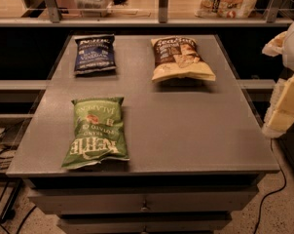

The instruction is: Pick blue chip bag

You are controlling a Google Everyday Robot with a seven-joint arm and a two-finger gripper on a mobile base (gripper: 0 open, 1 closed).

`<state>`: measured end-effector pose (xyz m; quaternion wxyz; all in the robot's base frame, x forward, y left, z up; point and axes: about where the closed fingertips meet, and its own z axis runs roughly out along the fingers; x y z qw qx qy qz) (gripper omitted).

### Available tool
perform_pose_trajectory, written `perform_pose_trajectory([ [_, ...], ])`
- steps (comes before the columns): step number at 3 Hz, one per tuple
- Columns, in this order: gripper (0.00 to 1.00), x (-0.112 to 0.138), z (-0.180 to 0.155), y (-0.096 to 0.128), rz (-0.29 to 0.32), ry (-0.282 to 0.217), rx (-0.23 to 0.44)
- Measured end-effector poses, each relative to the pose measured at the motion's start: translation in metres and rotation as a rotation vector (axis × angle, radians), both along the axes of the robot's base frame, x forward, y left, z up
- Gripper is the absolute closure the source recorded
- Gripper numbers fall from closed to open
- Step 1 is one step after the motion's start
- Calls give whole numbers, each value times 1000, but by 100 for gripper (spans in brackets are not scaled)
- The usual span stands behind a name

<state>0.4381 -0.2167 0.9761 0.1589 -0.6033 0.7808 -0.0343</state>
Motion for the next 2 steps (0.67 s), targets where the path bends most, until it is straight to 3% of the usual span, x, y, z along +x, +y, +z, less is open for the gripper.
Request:
perform_pose_trajectory([
  [1, 0, 0, 0, 0, 0, 0, 0],
  [2, 0, 11, -3, 8, 41, -10, 97],
])
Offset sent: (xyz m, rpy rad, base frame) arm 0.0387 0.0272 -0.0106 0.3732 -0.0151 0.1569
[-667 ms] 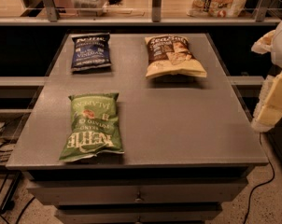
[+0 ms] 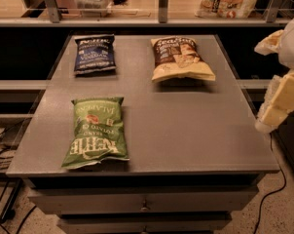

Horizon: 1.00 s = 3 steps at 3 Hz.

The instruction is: Pick blue chip bag

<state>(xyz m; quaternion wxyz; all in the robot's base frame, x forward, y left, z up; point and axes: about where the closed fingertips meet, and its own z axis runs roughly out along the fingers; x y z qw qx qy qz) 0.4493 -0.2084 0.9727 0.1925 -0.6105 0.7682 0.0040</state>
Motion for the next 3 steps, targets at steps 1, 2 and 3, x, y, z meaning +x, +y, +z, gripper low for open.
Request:
perform_pose_trajectory([
  [1, 0, 25, -12, 22, 75, 1, 198],
  [2, 0, 45, -11, 64, 126, 9, 375],
  [3, 0, 44, -9, 71, 134, 13, 401],
])
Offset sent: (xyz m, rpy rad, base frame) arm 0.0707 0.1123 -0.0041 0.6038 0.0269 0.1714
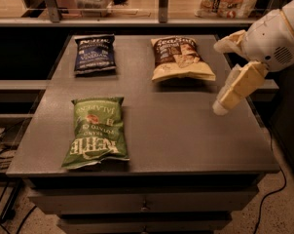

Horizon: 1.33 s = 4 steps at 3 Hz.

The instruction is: Pick blue chip bag

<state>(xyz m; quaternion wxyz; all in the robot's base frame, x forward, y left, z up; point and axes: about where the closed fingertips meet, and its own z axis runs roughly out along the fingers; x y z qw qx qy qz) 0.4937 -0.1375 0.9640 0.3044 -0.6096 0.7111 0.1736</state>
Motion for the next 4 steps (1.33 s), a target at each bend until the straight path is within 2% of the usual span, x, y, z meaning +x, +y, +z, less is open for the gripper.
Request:
perform_pose_trajectory([
  [1, 0, 7, -4, 13, -6, -14, -3],
  [3, 0, 49, -13, 63, -87, -55, 79],
  [4, 0, 73, -17, 97, -85, -63, 133],
])
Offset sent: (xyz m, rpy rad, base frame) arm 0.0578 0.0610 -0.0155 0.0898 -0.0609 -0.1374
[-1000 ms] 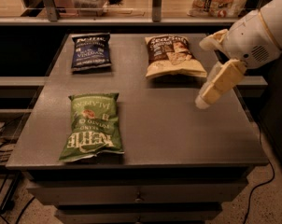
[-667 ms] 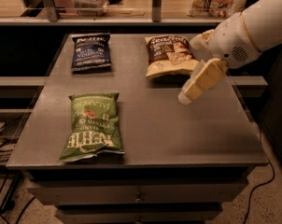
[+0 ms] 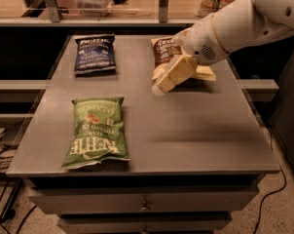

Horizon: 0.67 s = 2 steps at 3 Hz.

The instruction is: Pick blue chip bag

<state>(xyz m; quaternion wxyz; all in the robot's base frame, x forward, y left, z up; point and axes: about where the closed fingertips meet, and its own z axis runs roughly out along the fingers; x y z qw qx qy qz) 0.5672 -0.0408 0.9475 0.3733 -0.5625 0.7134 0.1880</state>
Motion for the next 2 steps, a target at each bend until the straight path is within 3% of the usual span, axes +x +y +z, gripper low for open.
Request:
perform_pose_trajectory([
  [1, 0, 25, -13, 41, 37, 8, 31],
  [2, 0, 25, -13, 41, 37, 8, 31],
])
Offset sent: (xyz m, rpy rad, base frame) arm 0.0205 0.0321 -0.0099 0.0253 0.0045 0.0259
